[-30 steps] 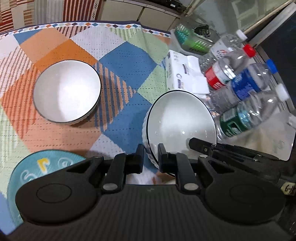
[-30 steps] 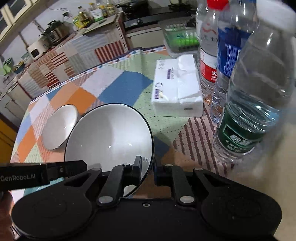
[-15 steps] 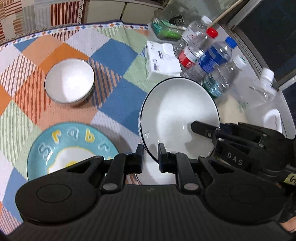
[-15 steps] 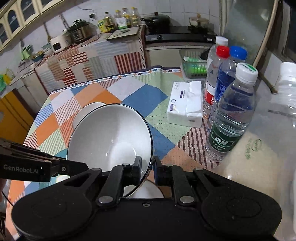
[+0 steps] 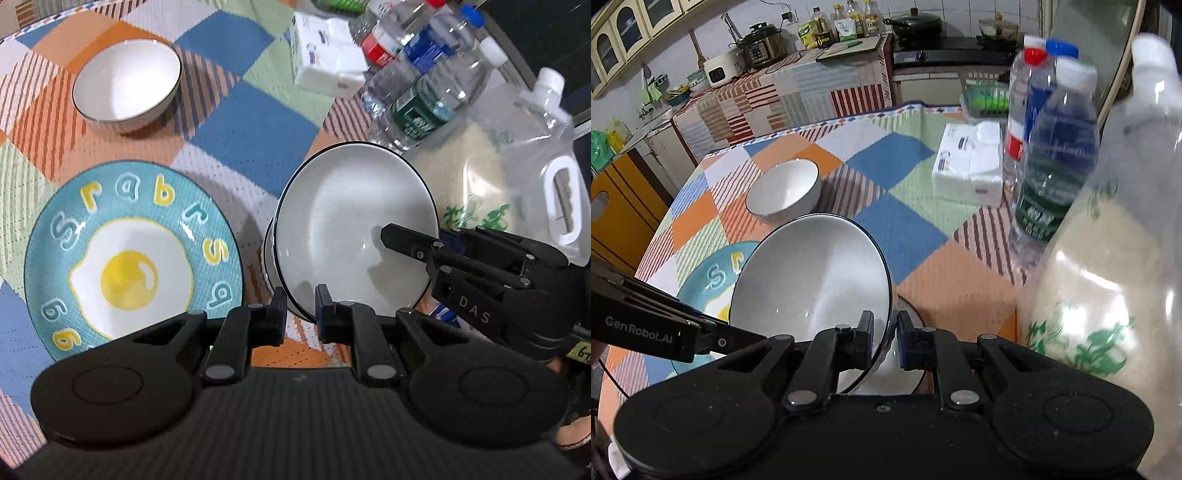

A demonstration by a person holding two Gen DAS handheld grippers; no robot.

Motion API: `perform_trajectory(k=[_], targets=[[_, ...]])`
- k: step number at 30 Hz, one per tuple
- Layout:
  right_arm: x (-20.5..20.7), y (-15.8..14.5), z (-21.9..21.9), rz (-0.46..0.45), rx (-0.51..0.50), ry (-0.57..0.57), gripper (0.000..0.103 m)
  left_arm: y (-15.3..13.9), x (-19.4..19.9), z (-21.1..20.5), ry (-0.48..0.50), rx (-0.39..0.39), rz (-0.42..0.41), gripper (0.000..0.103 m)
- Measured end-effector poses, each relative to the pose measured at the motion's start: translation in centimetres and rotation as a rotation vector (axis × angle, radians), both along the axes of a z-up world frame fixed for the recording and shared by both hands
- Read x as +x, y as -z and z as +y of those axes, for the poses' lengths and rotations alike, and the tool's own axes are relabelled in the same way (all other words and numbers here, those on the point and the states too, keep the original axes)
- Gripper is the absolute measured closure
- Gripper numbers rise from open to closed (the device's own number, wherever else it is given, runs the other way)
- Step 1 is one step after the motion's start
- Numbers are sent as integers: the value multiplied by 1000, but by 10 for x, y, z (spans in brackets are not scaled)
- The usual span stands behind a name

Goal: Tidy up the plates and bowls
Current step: 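Lower the held bowl with both grippers into the bowl by the tissue box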

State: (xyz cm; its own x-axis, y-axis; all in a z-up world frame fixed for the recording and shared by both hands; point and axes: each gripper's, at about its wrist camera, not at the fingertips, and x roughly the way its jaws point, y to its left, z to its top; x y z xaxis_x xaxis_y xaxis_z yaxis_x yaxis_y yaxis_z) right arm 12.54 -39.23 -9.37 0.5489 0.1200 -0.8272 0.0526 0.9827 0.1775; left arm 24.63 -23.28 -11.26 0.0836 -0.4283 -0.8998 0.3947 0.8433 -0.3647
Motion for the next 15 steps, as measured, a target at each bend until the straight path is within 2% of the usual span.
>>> perform_trajectory(k=[6, 15], targets=[[-2, 18, -2, 16, 17, 5, 87, 16, -1, -7, 8, 32, 22, 89], [-5, 30, 4, 32, -70, -44, 87, 26, -2, -22, 51, 89, 22, 89]])
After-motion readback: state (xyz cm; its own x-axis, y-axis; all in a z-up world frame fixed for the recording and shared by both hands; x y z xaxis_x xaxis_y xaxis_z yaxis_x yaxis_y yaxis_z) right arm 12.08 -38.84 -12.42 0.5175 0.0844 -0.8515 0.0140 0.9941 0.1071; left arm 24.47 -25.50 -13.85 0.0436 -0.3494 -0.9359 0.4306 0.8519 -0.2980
